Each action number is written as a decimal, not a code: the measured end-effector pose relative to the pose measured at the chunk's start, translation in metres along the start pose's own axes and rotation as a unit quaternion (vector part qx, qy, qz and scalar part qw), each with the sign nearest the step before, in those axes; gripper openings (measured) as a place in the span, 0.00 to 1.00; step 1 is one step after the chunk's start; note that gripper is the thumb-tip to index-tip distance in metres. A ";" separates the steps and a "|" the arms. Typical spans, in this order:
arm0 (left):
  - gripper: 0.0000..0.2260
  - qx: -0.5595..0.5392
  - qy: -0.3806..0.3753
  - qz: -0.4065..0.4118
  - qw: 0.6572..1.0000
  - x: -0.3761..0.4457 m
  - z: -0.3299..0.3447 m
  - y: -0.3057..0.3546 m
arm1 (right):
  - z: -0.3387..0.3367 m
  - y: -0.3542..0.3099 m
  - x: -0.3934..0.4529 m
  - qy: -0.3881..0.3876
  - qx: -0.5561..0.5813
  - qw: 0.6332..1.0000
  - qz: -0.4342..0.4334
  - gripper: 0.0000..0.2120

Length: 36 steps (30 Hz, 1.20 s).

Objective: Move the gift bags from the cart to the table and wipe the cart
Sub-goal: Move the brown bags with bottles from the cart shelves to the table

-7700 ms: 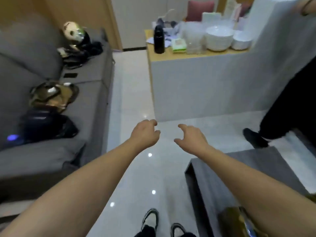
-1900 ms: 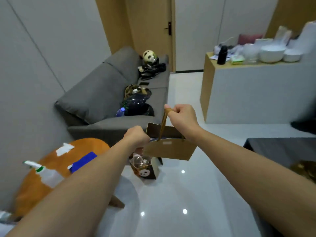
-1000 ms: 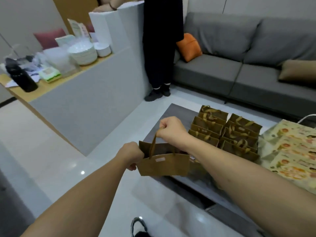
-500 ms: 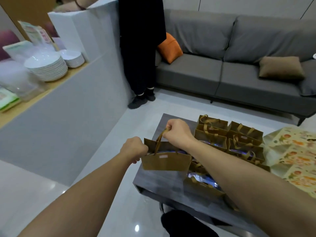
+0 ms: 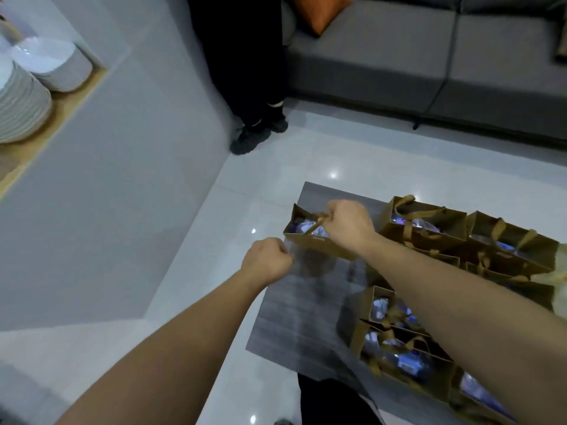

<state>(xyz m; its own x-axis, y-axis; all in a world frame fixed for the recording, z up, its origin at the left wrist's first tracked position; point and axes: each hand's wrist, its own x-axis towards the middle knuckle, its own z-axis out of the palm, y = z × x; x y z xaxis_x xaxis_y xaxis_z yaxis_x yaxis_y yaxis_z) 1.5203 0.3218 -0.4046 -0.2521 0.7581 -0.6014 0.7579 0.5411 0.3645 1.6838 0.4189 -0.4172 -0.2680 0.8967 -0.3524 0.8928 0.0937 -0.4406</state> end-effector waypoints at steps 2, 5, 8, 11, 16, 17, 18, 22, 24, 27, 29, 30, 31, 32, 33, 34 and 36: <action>0.08 0.009 -0.012 -0.002 1.000 0.019 0.006 0.004 | 0.001 0.012 0.027 0.011 0.006 1.000 0.015 0.07; 0.09 0.006 -0.023 -0.006 1.000 0.040 0.013 0.009 | 0.003 0.030 0.062 0.014 0.004 1.000 0.020 0.05; 0.09 0.022 -0.029 -0.012 0.999 0.053 0.022 0.006 | 0.012 0.050 0.081 -0.010 -0.037 0.999 0.030 0.03; 0.10 0.033 -0.036 -0.017 0.999 0.063 0.025 0.002 | 0.024 0.063 0.085 0.001 -0.073 0.996 0.045 0.04; 0.11 0.034 -0.040 -0.006 0.999 0.065 0.016 0.007 | 0.032 0.062 0.070 0.018 -0.074 0.994 0.074 0.19; 0.11 0.036 -0.041 0.000 0.998 0.064 0.013 0.010 | 0.031 0.059 0.063 0.013 -0.074 0.994 0.080 0.23; 0.09 0.040 -0.043 0.009 0.998 0.063 0.009 0.013 | 0.029 0.055 0.056 0.011 -0.075 0.994 0.085 0.27; 0.08 0.059 -0.033 0.056 0.996 0.052 -0.014 0.032 | 0.026 0.041 0.014 0.022 -0.070 0.993 0.094 0.31; 0.13 0.063 -0.020 0.092 0.994 0.042 -0.027 0.046 | 0.021 0.033 -0.011 0.041 -0.065 0.991 0.105 0.30; 0.13 0.070 -0.006 0.174 0.982 0.015 -0.043 0.068 | 0.008 0.022 -0.053 0.081 -0.064 0.985 0.140 0.30; 0.14 0.087 0.000 0.221 0.971 -0.008 -0.049 0.080 | 0.001 0.014 -0.086 0.123 -0.055 0.977 0.165 0.29; 0.13 0.099 0.002 0.248 0.964 -0.021 -0.050 0.085 | -0.002 0.010 -0.104 0.143 -0.046 0.972 0.179 0.29; 0.12 0.110 0.003 0.276 0.955 -0.035 -0.050 0.090 | -0.003 0.007 -0.123 0.162 -0.037 0.967 0.192 0.28; 0.11 0.120 0.004 0.307 0.944 -0.049 -0.050 0.094 | -0.003 0.004 -0.142 0.181 -0.031 0.961 0.206 0.28; 0.10 0.129 0.005 0.337 0.933 -0.062 -0.048 0.098 | -0.004 0.002 -0.163 0.197 -0.027 0.955 0.222 0.28; 0.10 0.137 0.005 0.365 0.921 -0.076 -0.044 0.101 | -0.004 0.001 -0.184 0.209 -0.023 0.948 0.239 0.30; 0.10 0.145 0.002 0.410 0.901 -0.105 -0.034 0.108 | -0.003 0.003 -0.229 0.237 -0.019 0.932 0.273 0.31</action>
<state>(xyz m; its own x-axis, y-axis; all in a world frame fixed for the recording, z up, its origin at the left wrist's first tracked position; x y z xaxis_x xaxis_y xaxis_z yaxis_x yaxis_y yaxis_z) 1.6079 0.3134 -0.2780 0.4623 0.8610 -0.2122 0.8149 -0.3182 0.4844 1.7491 0.2153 -0.3354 0.4116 0.9052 -0.1063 0.8643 -0.4246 -0.2695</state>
